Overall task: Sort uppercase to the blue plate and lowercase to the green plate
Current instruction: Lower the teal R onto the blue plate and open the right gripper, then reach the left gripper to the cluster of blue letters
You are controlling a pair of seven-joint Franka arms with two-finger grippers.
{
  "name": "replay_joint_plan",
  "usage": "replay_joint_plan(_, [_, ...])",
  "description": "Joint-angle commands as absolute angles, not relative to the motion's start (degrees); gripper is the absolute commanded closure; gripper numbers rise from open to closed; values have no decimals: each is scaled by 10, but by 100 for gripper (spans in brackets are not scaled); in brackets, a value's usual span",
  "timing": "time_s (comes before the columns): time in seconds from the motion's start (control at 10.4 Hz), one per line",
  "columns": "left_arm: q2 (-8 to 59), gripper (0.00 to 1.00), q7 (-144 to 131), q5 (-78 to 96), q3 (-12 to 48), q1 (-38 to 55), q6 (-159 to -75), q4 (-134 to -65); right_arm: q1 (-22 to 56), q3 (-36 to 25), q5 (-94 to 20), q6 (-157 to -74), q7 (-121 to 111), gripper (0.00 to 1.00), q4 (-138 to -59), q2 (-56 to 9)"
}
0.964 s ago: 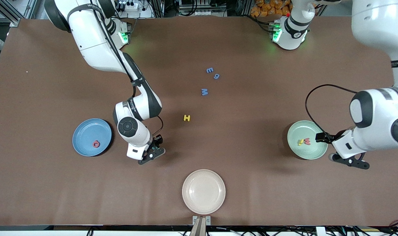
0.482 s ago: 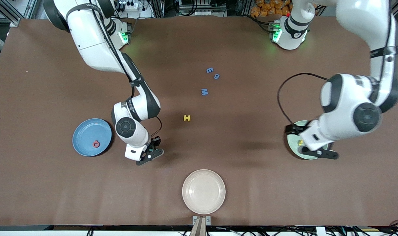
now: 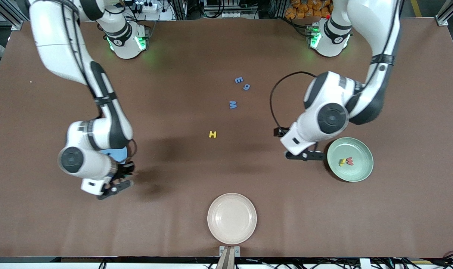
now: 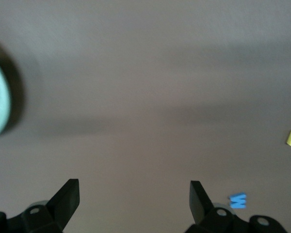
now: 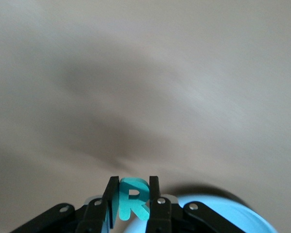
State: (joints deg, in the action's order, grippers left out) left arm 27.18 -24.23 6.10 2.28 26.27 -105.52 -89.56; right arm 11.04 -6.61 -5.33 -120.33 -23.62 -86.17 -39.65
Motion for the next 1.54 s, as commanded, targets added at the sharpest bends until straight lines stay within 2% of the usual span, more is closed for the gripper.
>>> replay_joint_plan(0.0, [258,0,-313,28,52,296,-1057,-934,67,-56,-54,-1141,-279,100,-878,-368])
replay_joint_plan(0.1, [258,0,-337,15,82,297,-1061,-946,64,-56,-54,-1122,-271,27,-878,-368])
replay_joint_plan(0.19, [258,0,-370,11,110,298,-1078,-966,63,-56,-55,-1121,-267,0,-878,-370])
replay_joint_plan(0.48, [258,0,-453,-48,183,300,-1129,-1032,82,-54,-60,-1135,-227,0,-871,-374])
replay_joint_plan(0.77, [253,0,-454,-65,236,300,-1179,-1101,141,-54,-59,-1179,-139,0,-871,-381])
replay_joint_plan(1.16, [221,0,-474,-111,280,300,-1293,-1228,180,-53,-66,-1188,-68,0,-876,-382])
replay_joint_plan(1.45, [198,0,-474,-112,309,299,-1297,-1249,180,-53,-66,-1197,-64,0,-883,-382])
